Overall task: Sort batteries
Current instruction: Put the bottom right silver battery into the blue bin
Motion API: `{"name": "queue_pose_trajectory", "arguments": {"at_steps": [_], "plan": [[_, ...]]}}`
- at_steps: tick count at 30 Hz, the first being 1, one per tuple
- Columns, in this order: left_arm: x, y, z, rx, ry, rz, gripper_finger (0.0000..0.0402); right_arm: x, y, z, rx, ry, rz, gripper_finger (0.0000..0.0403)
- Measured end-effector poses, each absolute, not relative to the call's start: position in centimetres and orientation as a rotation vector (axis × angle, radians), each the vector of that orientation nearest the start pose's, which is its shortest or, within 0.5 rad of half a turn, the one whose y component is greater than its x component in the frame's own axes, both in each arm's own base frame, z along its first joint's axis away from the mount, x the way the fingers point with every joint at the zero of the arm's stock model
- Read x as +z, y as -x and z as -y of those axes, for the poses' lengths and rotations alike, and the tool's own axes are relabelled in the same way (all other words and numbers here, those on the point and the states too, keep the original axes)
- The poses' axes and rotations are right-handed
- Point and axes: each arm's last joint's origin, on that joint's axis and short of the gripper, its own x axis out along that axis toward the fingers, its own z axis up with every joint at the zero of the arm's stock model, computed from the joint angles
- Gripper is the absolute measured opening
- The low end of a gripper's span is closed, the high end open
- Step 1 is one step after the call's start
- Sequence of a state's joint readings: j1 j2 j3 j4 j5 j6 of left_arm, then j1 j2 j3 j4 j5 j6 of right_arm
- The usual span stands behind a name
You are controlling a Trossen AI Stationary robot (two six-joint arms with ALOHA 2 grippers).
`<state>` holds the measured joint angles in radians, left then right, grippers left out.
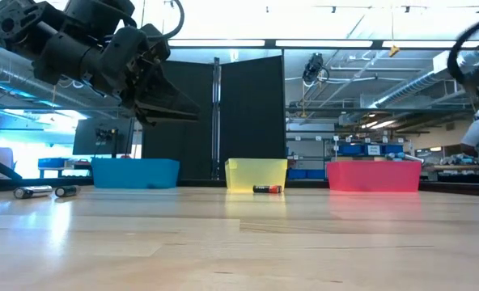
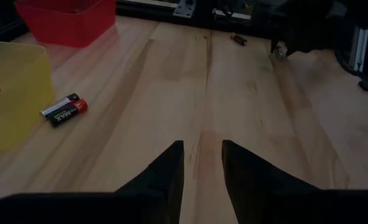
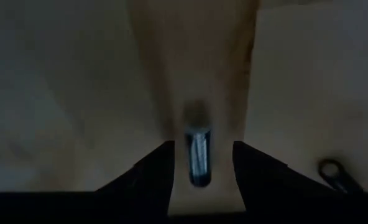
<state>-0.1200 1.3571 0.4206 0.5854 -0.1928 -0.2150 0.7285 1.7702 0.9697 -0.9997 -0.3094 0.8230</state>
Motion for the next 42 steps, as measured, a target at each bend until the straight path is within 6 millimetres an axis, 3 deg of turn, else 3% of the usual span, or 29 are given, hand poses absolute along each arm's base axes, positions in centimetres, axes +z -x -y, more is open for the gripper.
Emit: {"name": "queue_pose_trajectory", "arguments": {"at_steps": [7, 14, 18, 25, 35, 42], "plan": [[16.7, -24.7, 2.4, 0.109, 0.158, -0.338, 0.0117, 12.5, -17.9, -18.3, -0.071, -0.162, -1.945, 0.0138], [16.7, -24.7, 2.4, 0.110, 0.161, -0.338, 0.0117, 12.4, -18.2, -18.3, -0.057, -0.161, -1.929, 0.0058], [16.7, -24.8, 2.4, 0.113, 0.167, -0.319, 0.0117, 13.1, -18.9, -18.1, -0.054, -0.120, -1.870, 0.0057], [16.7, -25.5, 3.0, 0.085, 0.166, -0.237, 0.0117, 15.3, -21.4, -16.2, -0.181, -0.046, -1.480, 0.0057], [17.5, -25.9, 3.7, 0.005, 0.142, -0.118, 0.0117, 17.3, -28.4, -12.6, -0.199, 0.000, -0.806, 0.0057], [17.9, -26.0, 3.9, -0.055, 0.121, -0.075, 0.0117, 18.7, -30.9, -10.9, -0.183, 0.031, -0.521, 0.0057]]}}
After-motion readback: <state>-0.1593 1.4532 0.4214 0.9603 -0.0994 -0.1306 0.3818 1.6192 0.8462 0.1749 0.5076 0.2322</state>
